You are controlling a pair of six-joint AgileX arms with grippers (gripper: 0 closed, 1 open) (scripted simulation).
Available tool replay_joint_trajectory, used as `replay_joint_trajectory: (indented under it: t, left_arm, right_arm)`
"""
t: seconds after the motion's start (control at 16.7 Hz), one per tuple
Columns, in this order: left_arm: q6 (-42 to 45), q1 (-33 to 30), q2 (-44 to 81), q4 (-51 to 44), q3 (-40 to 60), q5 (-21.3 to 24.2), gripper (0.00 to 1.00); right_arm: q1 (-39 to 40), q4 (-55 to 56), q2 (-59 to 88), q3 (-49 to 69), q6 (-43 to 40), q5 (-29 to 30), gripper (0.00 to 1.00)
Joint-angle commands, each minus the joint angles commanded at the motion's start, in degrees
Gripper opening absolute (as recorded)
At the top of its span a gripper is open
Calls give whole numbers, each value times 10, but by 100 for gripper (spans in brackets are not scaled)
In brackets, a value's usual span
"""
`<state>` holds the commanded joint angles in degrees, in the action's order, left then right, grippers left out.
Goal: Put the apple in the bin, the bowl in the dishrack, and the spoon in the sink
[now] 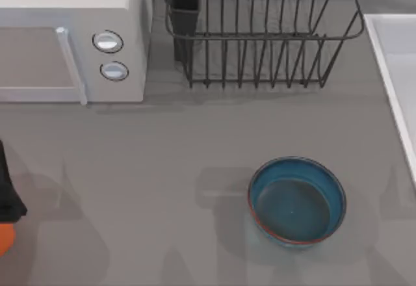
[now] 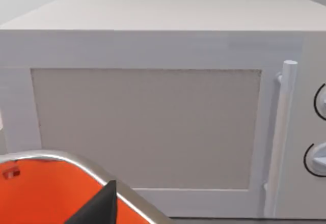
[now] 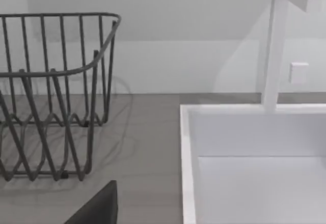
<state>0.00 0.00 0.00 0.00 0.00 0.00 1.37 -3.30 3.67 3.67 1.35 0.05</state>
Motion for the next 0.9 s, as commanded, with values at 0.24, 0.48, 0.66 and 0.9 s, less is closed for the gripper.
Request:
replay_joint_trajectory:
  t: [0.24, 0.48, 0.66, 0.9]
  left_arm:
    - [0, 0, 0, 0, 0, 0, 100]
    - [0, 0, 0, 0, 0, 0, 100]
    - [0, 0, 0, 0, 0, 0, 100]
    - [0, 0, 0, 0, 0, 0, 100]
  right_arm:
    - [44, -105, 134, 122, 43, -1, 100]
    - [104, -252, 356, 283, 103, -2, 100]
    - [149, -370, 539, 406, 152, -4, 100]
    - [204, -510, 741, 557, 210, -5, 100]
